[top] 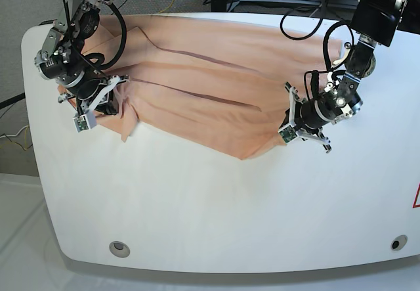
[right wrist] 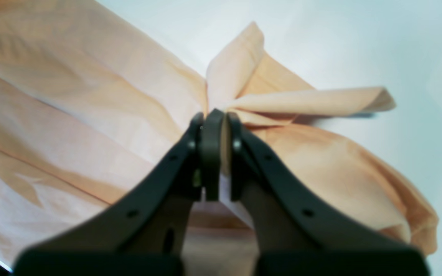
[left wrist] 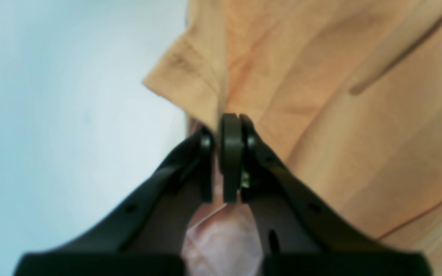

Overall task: Fold the T-shirt properly
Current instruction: 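Drag the held edge with the left gripper toward the right gripper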

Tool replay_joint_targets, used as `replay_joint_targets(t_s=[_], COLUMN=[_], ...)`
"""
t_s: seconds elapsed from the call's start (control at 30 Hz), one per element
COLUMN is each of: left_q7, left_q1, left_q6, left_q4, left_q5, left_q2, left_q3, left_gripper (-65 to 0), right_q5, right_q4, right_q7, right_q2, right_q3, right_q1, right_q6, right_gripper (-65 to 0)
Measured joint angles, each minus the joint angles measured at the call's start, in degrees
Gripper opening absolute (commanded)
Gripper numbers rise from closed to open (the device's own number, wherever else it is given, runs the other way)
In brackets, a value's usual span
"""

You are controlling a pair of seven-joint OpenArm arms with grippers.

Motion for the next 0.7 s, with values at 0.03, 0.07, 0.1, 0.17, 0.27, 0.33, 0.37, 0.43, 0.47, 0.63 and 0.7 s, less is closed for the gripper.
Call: replay_joint_targets(t_s=[0.03, 0.07, 0.1, 0.17, 0.27, 0.33, 0.37, 0.43, 0.47, 0.63, 0.7], left_q7=[0.0, 0.0, 0.0, -0.1, -0.1, -0.3, -0.3, -0.1, 0.0, -0.1, -0.1], left_q1=[0.1, 0.1, 0.0, -0.2, -0.3, -0.3, -0.3, -0.2, -0.1, -0.1, 0.3], left_q6=[-0.1, -0.2, -0.2, -0.1, -0.1, -0.1, -0.1, -0.2, -0.2, -2.2, -2.3], left_q4=[0.7, 1.5, 2.0, 3.1, 3.9, 4.0, 4.0, 4.0, 4.0, 4.7, 5.0], left_q5=[0.9, 1.8, 2.4, 3.7, 5.3, 6.5, 7.2, 8.6, 9.2, 9.9, 10.1], left_q2=[0.0, 0.0, 0.0, 0.0, 0.0, 0.0, 0.0, 0.0, -0.1, -1.2, -1.4], left_q3=[0.0, 0.0, 0.0, 0.0, 0.0, 0.0, 0.0, 0.0, 0.0, 0.0, -0.3], left_gripper=[-63.4, -63.4, -63.4, -63.4, -63.4, -63.6, -63.6, -63.6, -63.6, -63.6, -63.6], right_q5=[0.0, 0.0, 0.0, 0.0, 0.0, 0.0, 0.0, 0.0, 0.0, 0.0, 0.0], right_q4=[0.0, 0.0, 0.0, 0.0, 0.0, 0.0, 0.0, 0.0, 0.0, 0.0, 0.0], right_q7=[0.0, 0.0, 0.0, 0.0, 0.0, 0.0, 0.0, 0.0, 0.0, 0.0, 0.0], right_q2=[0.0, 0.0, 0.0, 0.0, 0.0, 0.0, 0.0, 0.0, 0.0, 0.0, 0.0], right_q3=[0.0, 0.0, 0.0, 0.0, 0.0, 0.0, 0.0, 0.0, 0.0, 0.0, 0.0], right_q1=[0.0, 0.0, -0.1, -0.1, -0.1, -0.1, -0.1, -0.1, -0.1, -0.1, -0.1], right_q6=[0.0, 0.0, 0.0, 0.0, 0.0, 0.0, 0.0, 0.0, 0.0, 0.0, 0.0], right_gripper=[-63.1, -63.1, -63.1, -63.1, -63.1, -63.1, -63.1, -63.1, -63.1, -63.1, -63.1])
